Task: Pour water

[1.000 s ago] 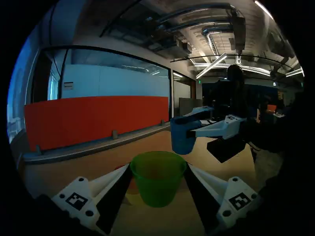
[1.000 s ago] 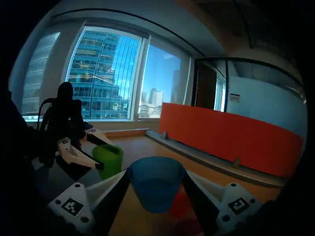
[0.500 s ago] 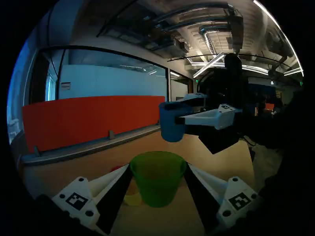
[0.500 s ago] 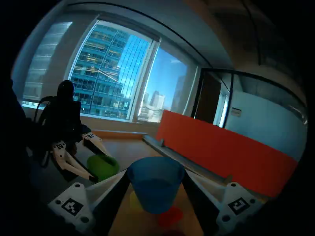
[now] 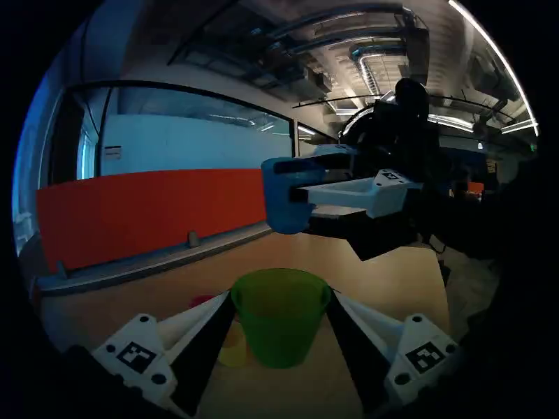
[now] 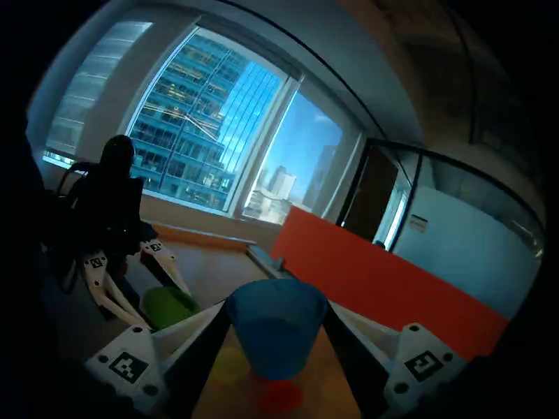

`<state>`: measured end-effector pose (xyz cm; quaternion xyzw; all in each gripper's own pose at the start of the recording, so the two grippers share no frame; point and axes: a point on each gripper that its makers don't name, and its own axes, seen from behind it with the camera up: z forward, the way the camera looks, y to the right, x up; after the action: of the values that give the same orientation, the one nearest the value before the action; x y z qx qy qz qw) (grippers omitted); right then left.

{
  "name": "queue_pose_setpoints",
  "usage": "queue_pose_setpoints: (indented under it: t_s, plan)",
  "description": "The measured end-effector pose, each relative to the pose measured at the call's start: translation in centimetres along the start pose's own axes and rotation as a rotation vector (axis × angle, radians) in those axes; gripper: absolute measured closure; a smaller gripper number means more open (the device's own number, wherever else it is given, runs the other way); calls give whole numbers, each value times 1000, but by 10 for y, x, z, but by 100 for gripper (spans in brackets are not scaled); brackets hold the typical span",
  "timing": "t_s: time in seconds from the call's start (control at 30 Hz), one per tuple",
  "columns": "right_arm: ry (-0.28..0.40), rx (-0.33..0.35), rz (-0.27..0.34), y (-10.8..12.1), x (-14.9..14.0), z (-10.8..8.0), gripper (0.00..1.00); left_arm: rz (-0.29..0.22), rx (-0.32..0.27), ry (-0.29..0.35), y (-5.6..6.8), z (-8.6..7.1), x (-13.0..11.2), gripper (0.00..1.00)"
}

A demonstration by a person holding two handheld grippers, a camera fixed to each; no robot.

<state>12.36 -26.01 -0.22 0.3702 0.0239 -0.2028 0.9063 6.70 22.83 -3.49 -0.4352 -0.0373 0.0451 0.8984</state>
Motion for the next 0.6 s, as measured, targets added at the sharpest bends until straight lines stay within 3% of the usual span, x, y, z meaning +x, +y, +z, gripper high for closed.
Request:
queue_pose_setpoints:
  t_s: [0.1, 0.3, 0.6]
  plan:
    - [3, 1, -21, -1, 4, 3, 8, 5, -7, -2, 7, -2, 0, 12]
    - [5, 7, -74, -1, 12, 7, 8, 13, 1, -5, 2, 6, 1, 12]
    - [20, -15, -164, 4, 25, 12, 8, 7, -8, -5, 10, 4, -1, 12]
